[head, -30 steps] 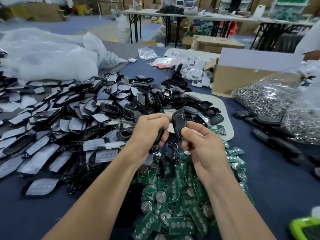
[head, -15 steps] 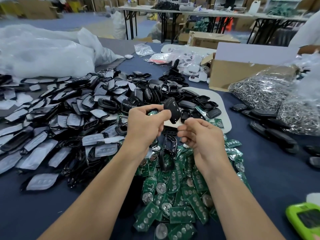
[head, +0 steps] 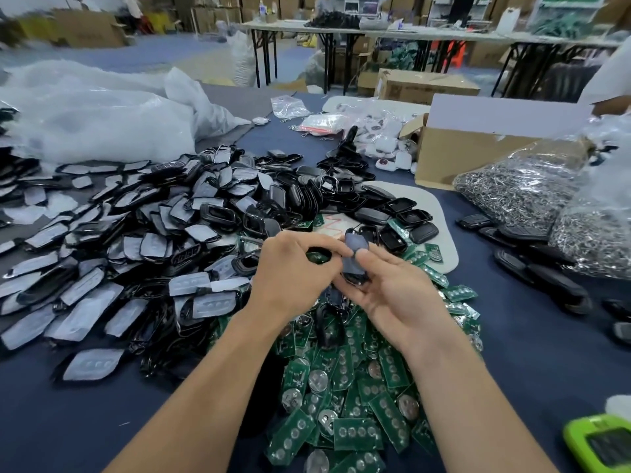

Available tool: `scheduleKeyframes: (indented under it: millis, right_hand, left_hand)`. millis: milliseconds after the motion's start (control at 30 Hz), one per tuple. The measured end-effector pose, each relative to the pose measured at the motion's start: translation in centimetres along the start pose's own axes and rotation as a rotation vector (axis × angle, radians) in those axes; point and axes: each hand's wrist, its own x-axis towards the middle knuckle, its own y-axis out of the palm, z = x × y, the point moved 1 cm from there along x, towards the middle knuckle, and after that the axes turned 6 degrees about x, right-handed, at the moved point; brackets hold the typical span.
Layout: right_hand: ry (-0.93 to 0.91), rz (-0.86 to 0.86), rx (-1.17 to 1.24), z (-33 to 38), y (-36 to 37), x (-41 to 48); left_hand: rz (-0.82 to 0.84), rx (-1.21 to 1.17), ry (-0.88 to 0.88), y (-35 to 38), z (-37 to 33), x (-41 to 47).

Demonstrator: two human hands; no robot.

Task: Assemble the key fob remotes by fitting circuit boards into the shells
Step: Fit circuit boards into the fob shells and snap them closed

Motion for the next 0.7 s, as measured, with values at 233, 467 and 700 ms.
scheduleKeyframes:
  millis: [233,467,700]
  right_hand:
    - [-0.134,0.023,-0.329,-0.2,0.4,-0.4]
    - [-0.168,0.001,-0.489,-0.3,0.4,-0.5]
    - [-0.21,-0.006,-0.455,0.2,0.2,-0.7]
  left_hand:
    - [0.02,-0.205,-0.19,0.5,0.7,0.8]
    - [-0.015,-0.325,-0.283,0.4,0.7,1.4]
    - [0.072,-0.331,-0.275,0.4,0.8,1.5]
